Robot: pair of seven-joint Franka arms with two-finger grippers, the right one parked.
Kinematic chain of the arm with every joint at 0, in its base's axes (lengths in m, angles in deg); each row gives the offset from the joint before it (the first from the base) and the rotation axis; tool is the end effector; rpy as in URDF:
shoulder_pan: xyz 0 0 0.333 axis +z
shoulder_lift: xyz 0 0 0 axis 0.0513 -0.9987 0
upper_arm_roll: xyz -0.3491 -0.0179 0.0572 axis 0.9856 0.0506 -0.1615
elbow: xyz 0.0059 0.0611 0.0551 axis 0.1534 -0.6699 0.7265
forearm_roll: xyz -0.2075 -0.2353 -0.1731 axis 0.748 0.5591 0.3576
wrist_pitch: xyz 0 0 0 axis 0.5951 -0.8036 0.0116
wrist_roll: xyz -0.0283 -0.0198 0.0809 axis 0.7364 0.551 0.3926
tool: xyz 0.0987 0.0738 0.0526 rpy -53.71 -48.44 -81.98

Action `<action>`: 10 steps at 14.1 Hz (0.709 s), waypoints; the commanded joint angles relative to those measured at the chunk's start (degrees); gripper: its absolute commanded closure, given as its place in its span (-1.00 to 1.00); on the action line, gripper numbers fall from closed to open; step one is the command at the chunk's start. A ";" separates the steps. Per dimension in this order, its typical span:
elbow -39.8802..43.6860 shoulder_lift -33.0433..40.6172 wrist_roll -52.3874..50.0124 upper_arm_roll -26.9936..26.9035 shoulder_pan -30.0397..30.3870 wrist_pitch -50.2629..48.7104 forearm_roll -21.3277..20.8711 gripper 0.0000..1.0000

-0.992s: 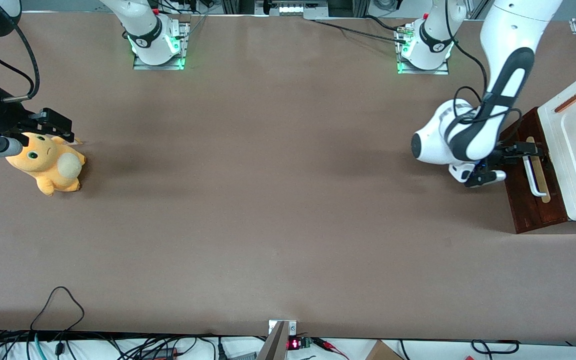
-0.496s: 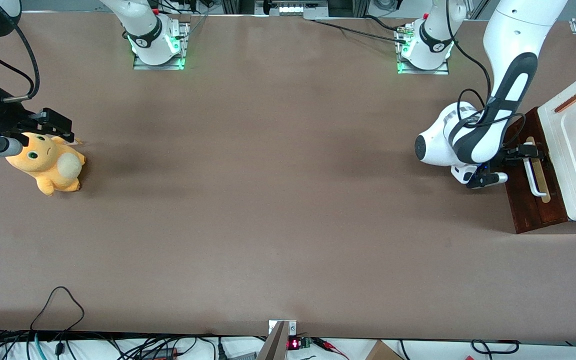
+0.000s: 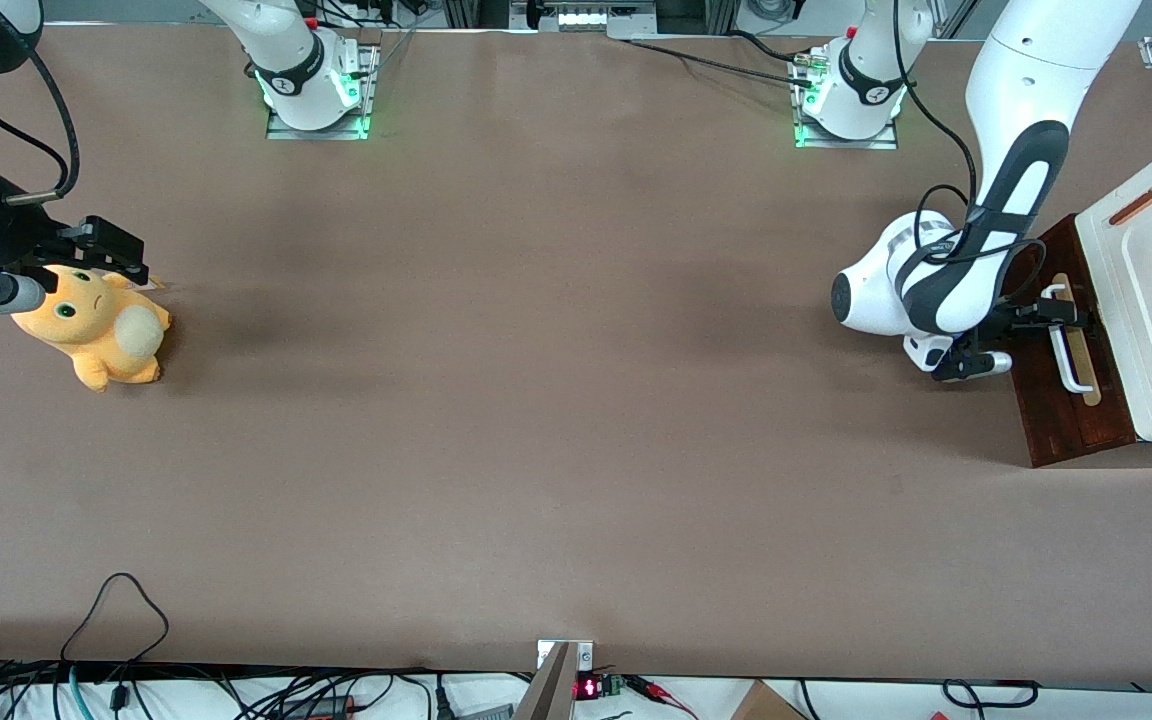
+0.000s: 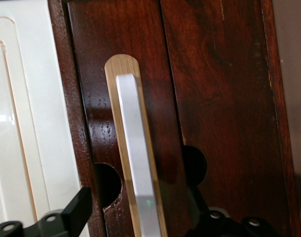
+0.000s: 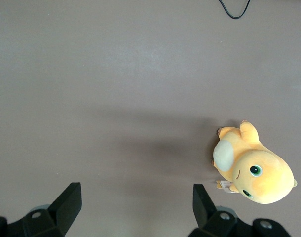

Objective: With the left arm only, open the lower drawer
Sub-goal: 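Close the left gripper around the white drawer handle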

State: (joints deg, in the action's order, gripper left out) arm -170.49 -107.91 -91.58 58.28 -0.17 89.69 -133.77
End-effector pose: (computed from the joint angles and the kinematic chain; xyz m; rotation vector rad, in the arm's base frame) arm 0.5090 0.0618 0.2419 -1.7335 0.1432 0.0725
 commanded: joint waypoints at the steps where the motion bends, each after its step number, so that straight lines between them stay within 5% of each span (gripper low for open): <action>1: 0.74 -0.48 -0.50 -0.42 -0.13 0.18 -1.40 0.01; 10: 1.27 -1.18 0.11 -0.86 0.22 0.26 -1.84 0.19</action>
State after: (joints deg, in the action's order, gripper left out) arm -170.38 -108.27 -91.59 57.81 -0.10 89.70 -133.90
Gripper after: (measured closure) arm 0.555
